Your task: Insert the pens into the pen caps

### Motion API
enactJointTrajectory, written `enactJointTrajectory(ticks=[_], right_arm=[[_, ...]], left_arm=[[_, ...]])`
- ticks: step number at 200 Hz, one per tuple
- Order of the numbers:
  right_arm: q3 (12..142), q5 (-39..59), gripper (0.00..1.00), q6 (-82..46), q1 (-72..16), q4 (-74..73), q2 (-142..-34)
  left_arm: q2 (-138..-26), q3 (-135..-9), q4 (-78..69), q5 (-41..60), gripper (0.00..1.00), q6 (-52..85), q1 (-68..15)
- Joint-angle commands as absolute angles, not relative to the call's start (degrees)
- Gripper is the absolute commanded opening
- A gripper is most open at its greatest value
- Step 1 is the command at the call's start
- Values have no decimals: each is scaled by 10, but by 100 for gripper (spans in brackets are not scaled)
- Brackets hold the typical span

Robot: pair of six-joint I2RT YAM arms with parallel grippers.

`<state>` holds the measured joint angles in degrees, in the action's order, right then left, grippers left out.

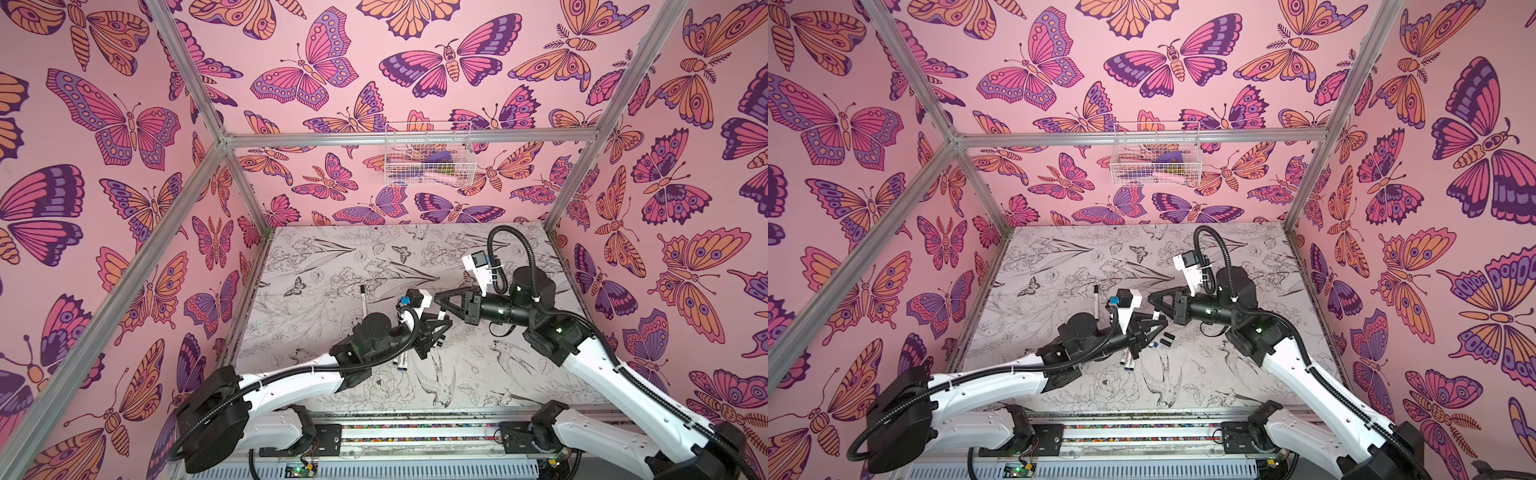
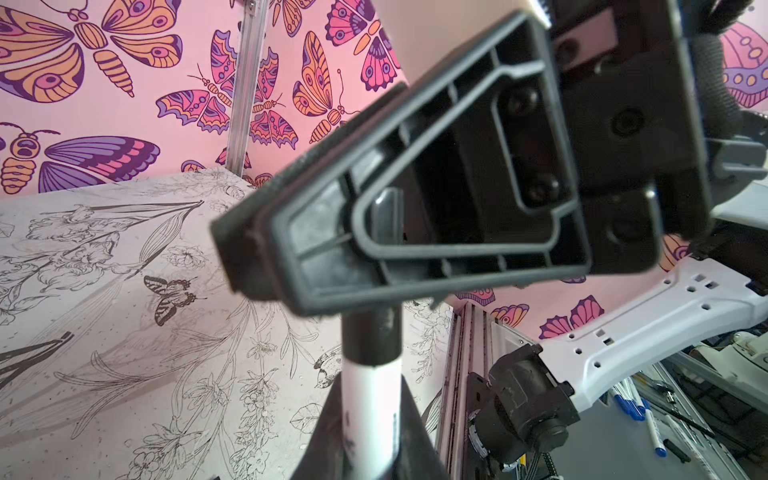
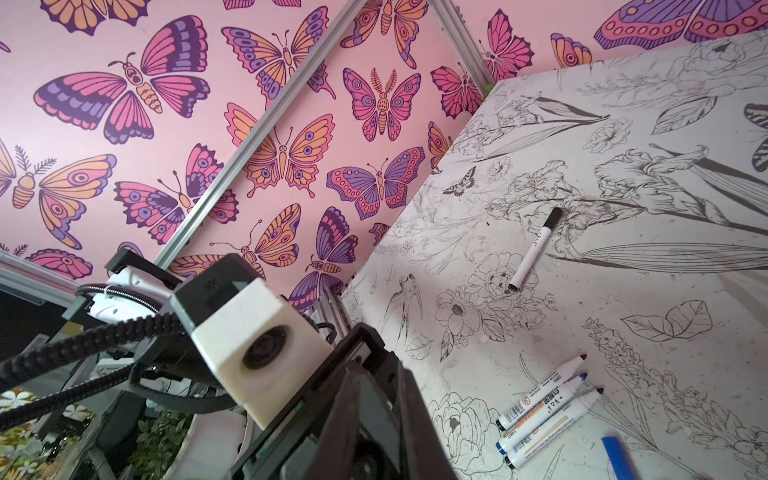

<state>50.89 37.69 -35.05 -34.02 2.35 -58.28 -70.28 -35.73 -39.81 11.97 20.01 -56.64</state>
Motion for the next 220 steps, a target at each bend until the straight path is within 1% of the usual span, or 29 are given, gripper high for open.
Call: enactJointTrajectory(ticks=[1,21,50,74,92,146,153,166,178,191,195,220], right_arm=[[464,446,0,-358,-377,179,-621],[462,432,0,-347,-405,194,-629],[462,384,0,-318,-441,246,-642],[449,372,0,-322,-439,245,-636],[443,380,0,-344,-429,211,-625],[476,402,0,-363,-409,165,-627],[480,406,4,-364,-409,160,-630],[489,405,8,-366,-409,154,-635],[498,387,14,-368,-409,155,-636],[509,372,18,-370,-409,154,-634],[512,354,19,-370,-409,152,-633],[530,332,22,-370,-395,134,-625]], left_arm=[[-655,-404,-671,107,0,155,-569],[-655,-415,-667,104,0,124,-568],[-655,-431,-675,90,0,102,-553],[-647,-441,-671,86,0,109,-525],[-639,-449,-639,92,0,97,-519],[-641,-427,-520,162,0,98,-526],[-643,-419,-509,166,0,95,-529],[-649,-402,-495,170,0,91,-536],[-657,-384,-490,167,0,92,-543],[-669,-369,-489,172,0,89,-551],[-673,-363,-488,172,0,87,-552],[-698,-338,-486,165,0,74,-561]])
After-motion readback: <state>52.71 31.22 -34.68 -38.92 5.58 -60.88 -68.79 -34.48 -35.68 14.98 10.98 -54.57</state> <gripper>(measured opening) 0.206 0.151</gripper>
